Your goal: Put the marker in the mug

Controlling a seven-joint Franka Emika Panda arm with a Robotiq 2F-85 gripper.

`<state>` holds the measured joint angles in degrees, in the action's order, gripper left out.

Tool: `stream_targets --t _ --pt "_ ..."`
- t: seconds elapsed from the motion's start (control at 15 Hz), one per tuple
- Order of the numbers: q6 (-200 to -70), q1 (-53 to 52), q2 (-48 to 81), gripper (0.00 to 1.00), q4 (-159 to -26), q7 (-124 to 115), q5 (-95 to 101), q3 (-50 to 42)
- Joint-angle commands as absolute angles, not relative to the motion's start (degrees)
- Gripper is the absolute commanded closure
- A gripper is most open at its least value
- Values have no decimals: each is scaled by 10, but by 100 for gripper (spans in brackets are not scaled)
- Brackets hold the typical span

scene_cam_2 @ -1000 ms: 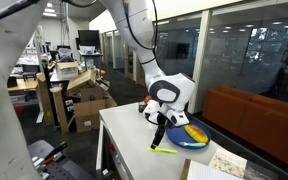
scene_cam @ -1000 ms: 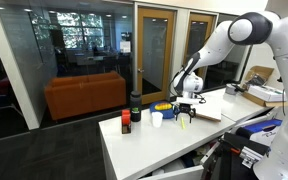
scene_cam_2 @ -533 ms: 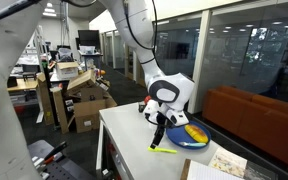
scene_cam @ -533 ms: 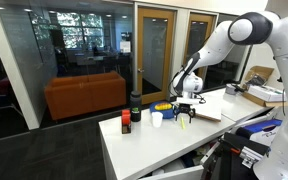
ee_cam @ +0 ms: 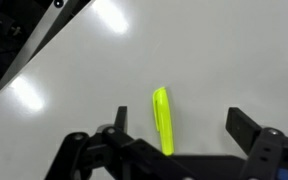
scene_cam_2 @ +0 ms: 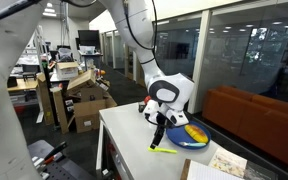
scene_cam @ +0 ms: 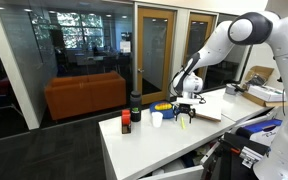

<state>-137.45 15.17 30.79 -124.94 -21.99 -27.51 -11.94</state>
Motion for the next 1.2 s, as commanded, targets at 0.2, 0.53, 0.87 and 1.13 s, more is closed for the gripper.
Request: stream_targets --t 0.2,0.53,0.87,1.13 --pt "-1399 152 324 0 -1244 -204 -262 -119" --pt "-1434 152 348 0 -1240 -195 -257 -117" --pt "-1454 147 355 0 -1244 -197 -253 -117" --pt "-1459 141 354 27 -1246 -201 -249 -118"
